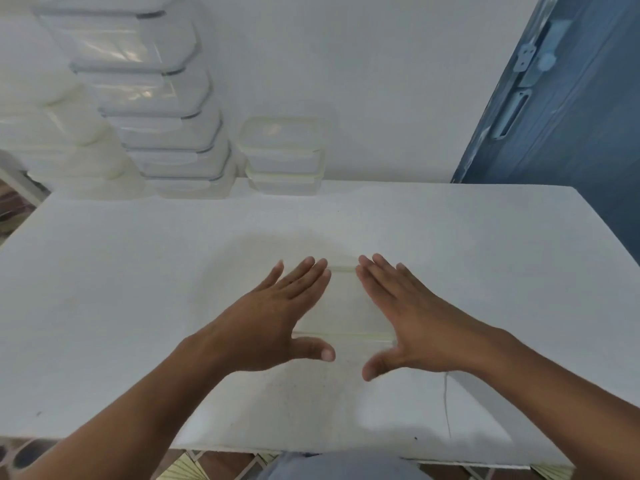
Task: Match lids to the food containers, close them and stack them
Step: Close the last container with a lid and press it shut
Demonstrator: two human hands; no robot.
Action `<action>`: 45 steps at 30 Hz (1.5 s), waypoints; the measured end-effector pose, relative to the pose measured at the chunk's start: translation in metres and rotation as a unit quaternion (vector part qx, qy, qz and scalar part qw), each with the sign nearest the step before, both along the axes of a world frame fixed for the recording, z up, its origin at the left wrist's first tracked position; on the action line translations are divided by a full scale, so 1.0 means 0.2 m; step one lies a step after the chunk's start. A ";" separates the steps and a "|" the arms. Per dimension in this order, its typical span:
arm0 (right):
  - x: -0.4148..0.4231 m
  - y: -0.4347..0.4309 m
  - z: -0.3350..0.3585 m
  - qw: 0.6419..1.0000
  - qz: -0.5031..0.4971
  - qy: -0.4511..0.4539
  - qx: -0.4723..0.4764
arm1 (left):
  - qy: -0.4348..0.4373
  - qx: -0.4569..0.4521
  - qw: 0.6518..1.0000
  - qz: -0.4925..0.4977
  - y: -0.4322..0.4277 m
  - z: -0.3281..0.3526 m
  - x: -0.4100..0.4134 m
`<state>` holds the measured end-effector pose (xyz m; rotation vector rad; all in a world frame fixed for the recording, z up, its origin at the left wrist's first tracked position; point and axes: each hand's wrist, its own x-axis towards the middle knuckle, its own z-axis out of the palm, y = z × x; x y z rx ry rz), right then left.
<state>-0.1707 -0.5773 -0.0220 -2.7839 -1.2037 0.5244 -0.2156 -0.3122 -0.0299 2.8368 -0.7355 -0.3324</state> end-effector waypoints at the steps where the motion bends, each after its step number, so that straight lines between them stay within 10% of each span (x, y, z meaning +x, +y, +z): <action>1: 0.00 0.00 -0.01 1.000 0.004 -0.004 -0.008 | -0.006 0.006 1.000 -0.006 0.00 -0.01 -0.01; 24: 0.01 0.00 -0.18 0.990 0.002 -0.141 0.019 | -0.143 -0.037 0.989 0.002 0.00 -0.18 -0.01; 45: 0.11 -0.09 -0.16 0.994 0.034 -0.086 0.052 | -0.069 -0.025 0.997 0.015 0.00 -0.07 -0.09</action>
